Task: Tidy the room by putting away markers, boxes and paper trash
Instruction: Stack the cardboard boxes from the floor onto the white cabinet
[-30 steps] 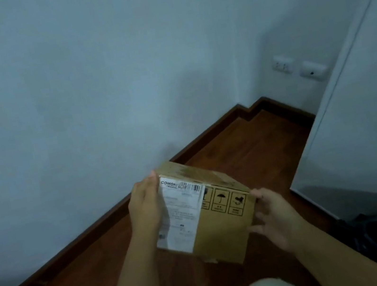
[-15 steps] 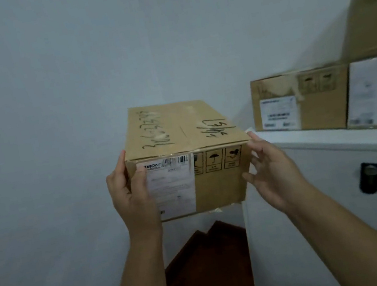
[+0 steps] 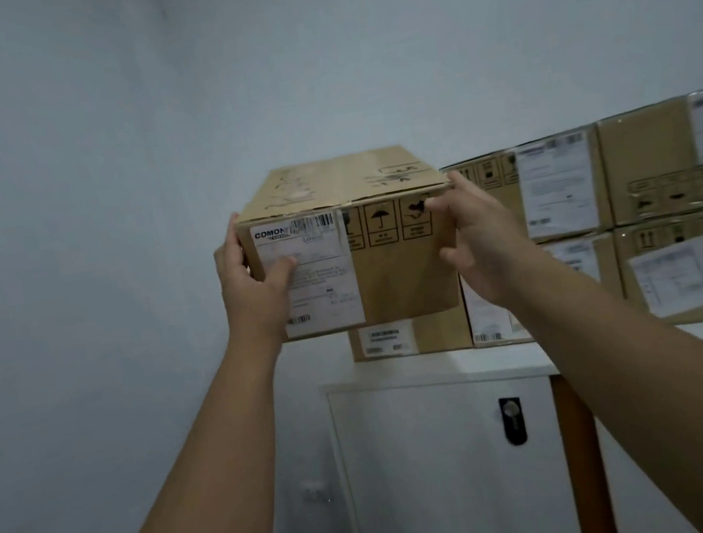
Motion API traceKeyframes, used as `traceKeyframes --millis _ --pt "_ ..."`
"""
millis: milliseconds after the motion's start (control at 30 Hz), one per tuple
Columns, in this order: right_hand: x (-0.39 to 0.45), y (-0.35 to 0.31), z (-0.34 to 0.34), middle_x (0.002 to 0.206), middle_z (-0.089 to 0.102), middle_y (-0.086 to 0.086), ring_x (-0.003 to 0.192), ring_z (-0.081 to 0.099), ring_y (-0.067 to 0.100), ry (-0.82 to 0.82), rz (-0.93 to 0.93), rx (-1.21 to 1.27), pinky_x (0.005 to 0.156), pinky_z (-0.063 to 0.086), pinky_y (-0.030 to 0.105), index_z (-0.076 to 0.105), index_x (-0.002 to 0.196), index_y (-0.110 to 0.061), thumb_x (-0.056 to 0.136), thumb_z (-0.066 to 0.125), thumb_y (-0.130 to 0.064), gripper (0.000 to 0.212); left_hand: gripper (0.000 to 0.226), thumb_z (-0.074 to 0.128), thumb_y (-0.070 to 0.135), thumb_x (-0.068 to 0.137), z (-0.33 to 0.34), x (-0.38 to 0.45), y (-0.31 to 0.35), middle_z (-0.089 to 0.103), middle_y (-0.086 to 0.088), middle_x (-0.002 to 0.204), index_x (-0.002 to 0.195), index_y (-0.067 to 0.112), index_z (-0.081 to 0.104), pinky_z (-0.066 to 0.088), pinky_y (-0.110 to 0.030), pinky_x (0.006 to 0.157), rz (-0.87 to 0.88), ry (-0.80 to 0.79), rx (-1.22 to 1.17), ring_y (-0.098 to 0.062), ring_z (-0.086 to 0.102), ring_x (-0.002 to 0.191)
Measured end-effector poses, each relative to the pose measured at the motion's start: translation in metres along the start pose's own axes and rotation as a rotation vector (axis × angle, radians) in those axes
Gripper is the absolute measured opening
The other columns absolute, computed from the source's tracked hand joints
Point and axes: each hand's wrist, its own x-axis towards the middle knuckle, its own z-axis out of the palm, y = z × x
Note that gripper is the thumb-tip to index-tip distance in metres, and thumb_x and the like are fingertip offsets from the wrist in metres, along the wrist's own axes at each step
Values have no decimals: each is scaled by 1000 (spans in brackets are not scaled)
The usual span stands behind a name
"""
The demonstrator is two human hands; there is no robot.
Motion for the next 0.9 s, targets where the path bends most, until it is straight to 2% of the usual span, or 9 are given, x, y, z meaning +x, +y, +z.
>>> traceKeyframes --millis 133,200,267,333,400,467,633,733,900 --pt "17 8 -8 155 29 -5 137 32 19 50 -70 -350 108 32 47 19 148 -41 84 62 -15 82 88 67 13 89 15 18 -33 42 6 149 153 41 13 49 -47 101 -171 -168 69 -15 46 129" --pt "26 18 -11 158 23 -5 139 29 20 46 -135 -493 108 37 47 23 143 -51 84 60 -16 78 91 66 23 91 17 26 -49 42 9 149 152 46 2 47 -39 98 -158 -224 132 -10 44 124" --pt "40 27 -10 159 15 -9 145 20 20 82 -217 -703 106 41 39 34 138 -52 85 57 -18 67 91 62 34 93 22 42 -58 42 7 148 152 44 -7 44 -33 94 -112 -246 233 -8 43 120" --pt "51 40 -9 161 -8 -11 149 0 21 110 -260 -1005 115 30 40 32 142 -47 87 55 -24 64 90 54 47 94 32 56 -66 26 -4 156 150 42 -15 42 -42 103 -84 -246 413 -22 38 133" --pt "60 59 -10 155 -34 -6 147 -20 23 136 -288 -1385 119 -1 50 10 150 -41 87 53 -32 77 84 43 59 94 42 63 -78 -1 -2 160 146 46 -22 36 -56 106 -125 -261 639 -40 19 140" --pt "72 75 -14 148 -47 0 142 -31 26 174 -323 -1653 113 -13 54 -11 150 -38 86 50 -35 89 81 36 62 94 51 69 -90 -19 6 159 145 46 -26 28 -62 107 -137 -281 797 -42 8 141" --pt "105 105 -27 153 -40 -1 142 -33 26 220 -315 -1884 109 -21 57 -18 151 -24 89 39 -36 85 78 27 57 97 71 76 -127 -38 8 154 149 31 -26 7 -62 114 81 -434 1174 -35 -8 147" --pt "115 130 -39 157 -30 1 144 -28 27 146 -270 -1966 110 -21 57 -10 153 -22 92 34 -39 77 76 25 59 97 82 69 -157 -36 6 156 150 32 -22 -6 -62 114 107 -611 1235 -34 -19 147" --pt "127 159 -63 161 -19 0 146 -22 28 52 -152 -1988 110 -18 60 0 154 -26 96 30 -42 68 70 23 62 96 97 71 -191 -28 7 159 151 39 -13 -7 -63 113 95 -764 1252 -33 -18 148"
